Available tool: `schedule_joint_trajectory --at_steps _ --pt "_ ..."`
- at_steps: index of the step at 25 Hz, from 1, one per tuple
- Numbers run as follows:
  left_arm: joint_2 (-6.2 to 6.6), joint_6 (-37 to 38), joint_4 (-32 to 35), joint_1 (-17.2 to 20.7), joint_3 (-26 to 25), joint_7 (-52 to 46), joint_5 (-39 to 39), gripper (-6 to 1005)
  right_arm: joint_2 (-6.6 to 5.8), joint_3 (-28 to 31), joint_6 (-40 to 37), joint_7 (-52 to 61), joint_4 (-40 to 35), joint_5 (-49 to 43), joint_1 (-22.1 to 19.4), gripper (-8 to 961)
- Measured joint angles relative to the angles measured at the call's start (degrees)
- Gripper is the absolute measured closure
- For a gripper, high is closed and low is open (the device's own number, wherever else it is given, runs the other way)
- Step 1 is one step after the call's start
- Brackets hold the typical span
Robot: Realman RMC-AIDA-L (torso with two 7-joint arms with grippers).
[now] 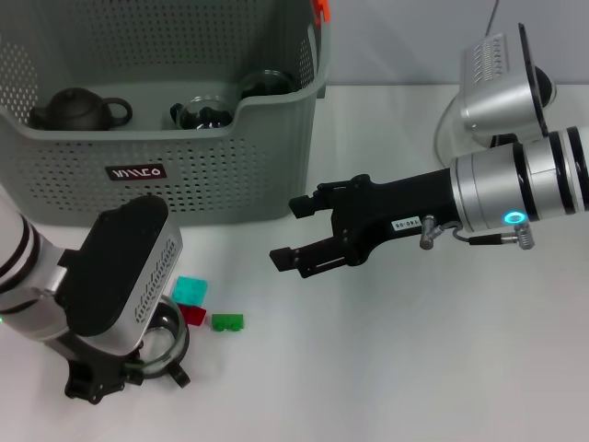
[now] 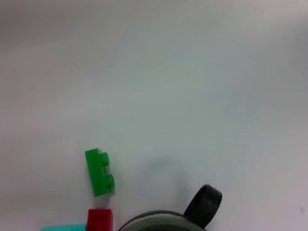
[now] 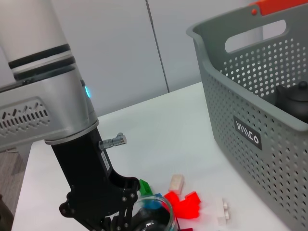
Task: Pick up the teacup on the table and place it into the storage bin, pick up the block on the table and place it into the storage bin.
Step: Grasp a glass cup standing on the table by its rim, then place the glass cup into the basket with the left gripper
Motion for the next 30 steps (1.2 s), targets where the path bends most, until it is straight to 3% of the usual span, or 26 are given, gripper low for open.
schedule_joint_trajectory --at_steps 5,11,14,17,22,26,29,30 --pt "-0.05 1.1 0.7 -0.3 0.2 -1.0 -0.2 929 0.0 0.0 0.0 0.0 -0.1 0.0 0.0 43" --pt "-0.08 7.3 4.8 -1.2 -2.1 -3.5 -4.3 967 -0.1 0.0 -0.2 -0.3 -0.2 0.0 -0.1 43" --pt "-0.06 11.6 6.8 -3.3 -7.9 -5.4 -8.0 966 -0.23 0.0 -0.3 -0.5 -0.2 0.0 -0.3 43" --pt "0.17 16.4 7.5 -7.4 -18.0 -8.2 -13.1 965 -0.34 0.0 -0.6 -0.5 -0.2 -0.1 -0.7 43" --pt "0.73 18.0 7.5 -12.8 -31.2 -13.0 -16.0 964 -0.62 0.0 -0.9 -0.6 0.0 -0.3 -1.5 42" --pt "2.89 16.5 7.1 -17.8 -39.4 -18.7 -17.8 963 -0.7 0.0 -1.1 -0.8 -0.2 -0.3 -1.8 42" --pt "6.38 12.0 4.4 -22.3 -43.2 -23.6 -20.0 962 -0.77 0.0 -1.2 -1.2 -0.2 -0.4 -1.9 42" --pt "8.08 8.2 1.6 -24.0 -43.3 -25.6 -20.5 962 -0.8 0.0 -1.2 -1.3 -0.2 -0.4 -1.9 42"
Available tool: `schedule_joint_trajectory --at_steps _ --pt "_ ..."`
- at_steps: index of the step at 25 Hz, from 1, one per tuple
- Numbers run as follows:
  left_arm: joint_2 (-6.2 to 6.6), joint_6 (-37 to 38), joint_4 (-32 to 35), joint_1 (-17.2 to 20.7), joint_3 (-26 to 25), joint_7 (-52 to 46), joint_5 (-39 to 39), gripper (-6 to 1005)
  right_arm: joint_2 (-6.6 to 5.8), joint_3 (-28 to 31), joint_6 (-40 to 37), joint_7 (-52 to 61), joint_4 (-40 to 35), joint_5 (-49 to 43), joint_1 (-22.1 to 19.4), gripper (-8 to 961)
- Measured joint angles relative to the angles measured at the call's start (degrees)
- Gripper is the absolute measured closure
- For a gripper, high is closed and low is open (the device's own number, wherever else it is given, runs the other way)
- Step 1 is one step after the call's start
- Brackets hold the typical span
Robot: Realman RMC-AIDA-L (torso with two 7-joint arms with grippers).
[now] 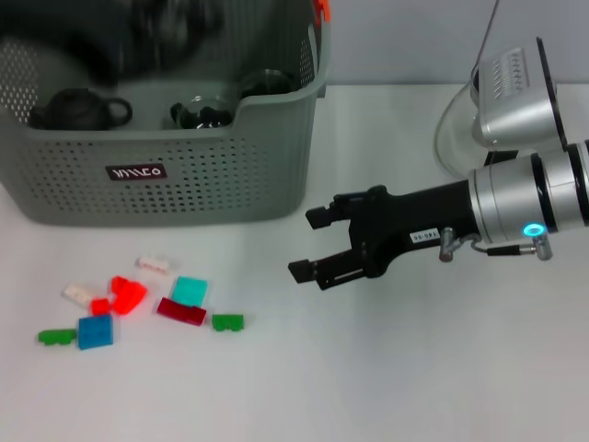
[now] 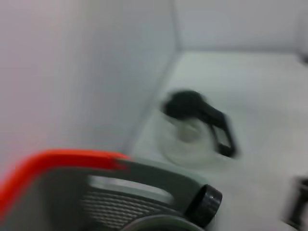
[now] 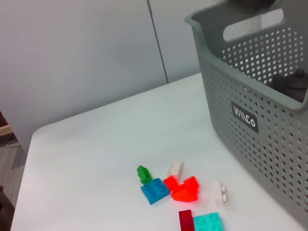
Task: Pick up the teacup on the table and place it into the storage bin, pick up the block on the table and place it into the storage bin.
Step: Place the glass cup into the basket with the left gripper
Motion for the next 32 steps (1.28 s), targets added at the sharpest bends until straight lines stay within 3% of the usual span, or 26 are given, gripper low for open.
schedule_joint_trajectory --at_steps 3,5,7,11,16,20,29,32 --pt "2.13 -6.3 -5.9 -2.3 1.5 -2.0 0.3 961 0.0 0.0 -0.1 -0.1 0.2 0.0 0.1 42" --pt "4.45 -14.7 -15.5 -4.9 4.5 -3.2 1.0 960 0.03 0.0 -0.2 0.0 0.3 0.0 0.2 42" --pt "5.75 -20.6 -23.2 -6.7 6.9 -3.5 1.3 960 0.08 0.0 -0.2 0.2 0.3 0.0 0.3 42" --pt "6.73 -33.3 -34.7 -9.4 11.3 -3.3 3.8 958 0.31 0.0 -0.3 0.5 0.2 0.0 0.4 43" --pt "5.93 -43.1 -40.7 -10.2 14.2 -3.5 8.2 957 0.51 0.0 -0.3 0.3 0.0 0.1 0.6 43" --pt "5.11 -46.9 -42.7 -10.1 14.4 -3.4 11.1 956 0.55 0.0 0.1 0.0 0.2 0.2 0.6 43" --pt "1.73 -55.6 -46.4 -10.0 16.6 -3.1 17.2 953 0.61 0.0 0.5 -0.1 0.3 0.4 0.6 44" --pt "1.48 -56.6 -46.8 -9.8 17.3 -3.1 17.5 953 0.63 0.0 0.6 -0.1 0.4 0.4 0.6 44"
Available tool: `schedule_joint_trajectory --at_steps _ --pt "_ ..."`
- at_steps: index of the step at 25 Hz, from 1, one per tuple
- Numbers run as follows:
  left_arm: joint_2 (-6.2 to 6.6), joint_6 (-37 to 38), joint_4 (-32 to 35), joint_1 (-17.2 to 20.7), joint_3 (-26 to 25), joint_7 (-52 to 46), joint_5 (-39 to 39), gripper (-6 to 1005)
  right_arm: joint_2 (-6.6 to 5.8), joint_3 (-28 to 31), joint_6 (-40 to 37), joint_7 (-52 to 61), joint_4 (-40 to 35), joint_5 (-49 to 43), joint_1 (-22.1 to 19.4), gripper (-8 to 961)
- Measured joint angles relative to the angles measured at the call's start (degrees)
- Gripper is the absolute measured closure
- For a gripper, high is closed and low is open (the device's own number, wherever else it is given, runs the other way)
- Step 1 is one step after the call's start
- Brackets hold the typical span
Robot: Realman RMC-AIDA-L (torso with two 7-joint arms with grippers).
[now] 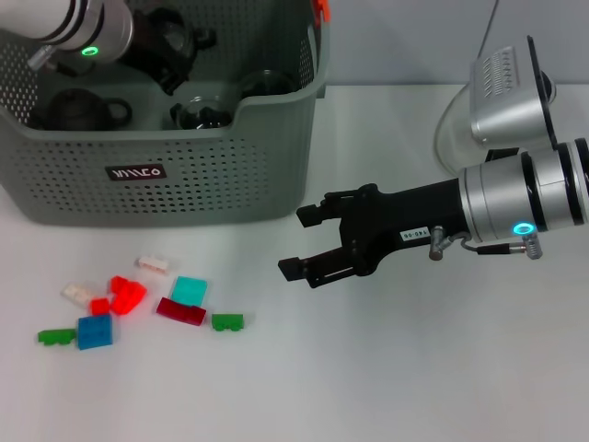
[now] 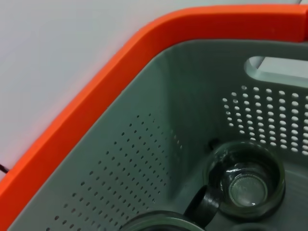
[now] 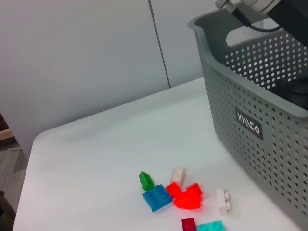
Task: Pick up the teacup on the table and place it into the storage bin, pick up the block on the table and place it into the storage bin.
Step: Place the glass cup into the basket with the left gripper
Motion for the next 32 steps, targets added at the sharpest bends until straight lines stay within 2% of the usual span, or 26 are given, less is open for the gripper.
schedule_joint_trajectory --at_steps 9,22,32 --pt "-0.06 -0.2 -0.1 0.5 0.1 0.0 0.2 950 0.0 0.0 0.2 0.0 0.1 0.0 0.0 43" --pt "-2.03 -1.0 2.0 1.9 0.1 -0.5 4.9 950 0.07 0.0 0.4 0.0 0.1 0.0 0.4 43" --pt "-2.3 -0.9 4.1 3.1 -0.5 -1.1 5.3 719 0.09 0.0 0.4 0.0 0.1 0.0 0.6 42"
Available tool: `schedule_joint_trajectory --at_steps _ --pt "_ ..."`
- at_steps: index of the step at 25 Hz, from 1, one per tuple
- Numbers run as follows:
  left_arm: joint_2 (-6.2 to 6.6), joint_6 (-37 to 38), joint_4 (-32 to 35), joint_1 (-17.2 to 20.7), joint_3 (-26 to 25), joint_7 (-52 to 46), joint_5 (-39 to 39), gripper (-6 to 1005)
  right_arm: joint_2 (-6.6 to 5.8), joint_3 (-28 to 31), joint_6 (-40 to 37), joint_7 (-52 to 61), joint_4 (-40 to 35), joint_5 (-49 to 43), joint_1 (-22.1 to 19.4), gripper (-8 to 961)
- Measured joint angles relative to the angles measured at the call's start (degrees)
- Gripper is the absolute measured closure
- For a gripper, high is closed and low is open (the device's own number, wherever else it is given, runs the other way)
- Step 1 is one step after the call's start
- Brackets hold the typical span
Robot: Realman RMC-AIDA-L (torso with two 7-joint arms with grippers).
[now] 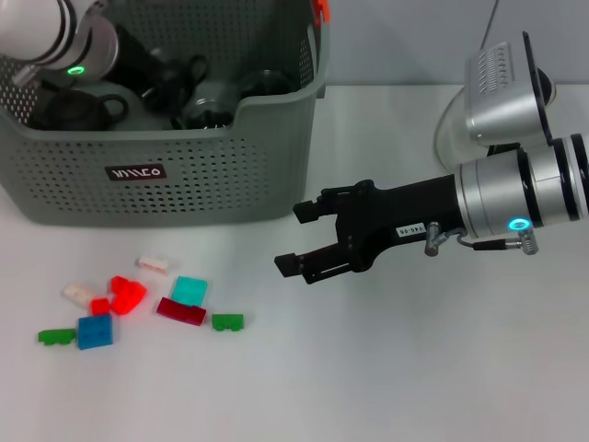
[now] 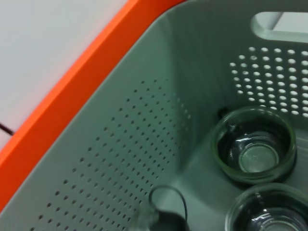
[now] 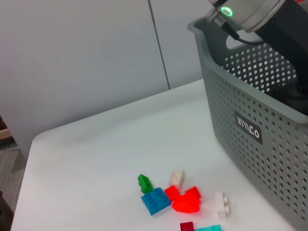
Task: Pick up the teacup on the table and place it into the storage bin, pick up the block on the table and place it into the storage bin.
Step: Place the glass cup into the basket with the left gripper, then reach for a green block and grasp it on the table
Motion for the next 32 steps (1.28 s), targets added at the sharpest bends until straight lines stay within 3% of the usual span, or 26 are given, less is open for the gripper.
schedule_joint_trajectory --at_steps 6,14,18,24,28,32 --pt "-0.13 2.9 7.1 2.8 0.0 -3.8 0.0 599 0.0 0.0 0.0 0.0 -0.1 0.0 0.0 42" --pt "-0.19 10.9 22.2 7.7 -5.8 -8.5 -4.0 188 -0.13 0.0 0.1 0.0 -0.4 0.0 0.0 43" --pt "0.29 19.8 26.9 9.5 -11.8 -7.9 -13.0 192 -0.23 0.3 0.0 0.0 -0.5 0.0 0.0 42" --pt "1.2 42.2 31.4 16.5 -18.6 -0.3 -38.3 194 -0.56 0.6 -0.4 -0.1 -0.5 0.0 -0.2 43" --pt "1.38 55.6 29.5 20.9 -20.2 5.6 -48.1 195 -0.84 0.7 -0.6 -0.2 -0.5 0.0 -0.3 42" --pt "1.41 64.2 23.2 23.4 -20.9 12.6 -50.8 195 -1.01 0.7 -0.6 -1.3 -0.1 -0.2 -0.1 42"
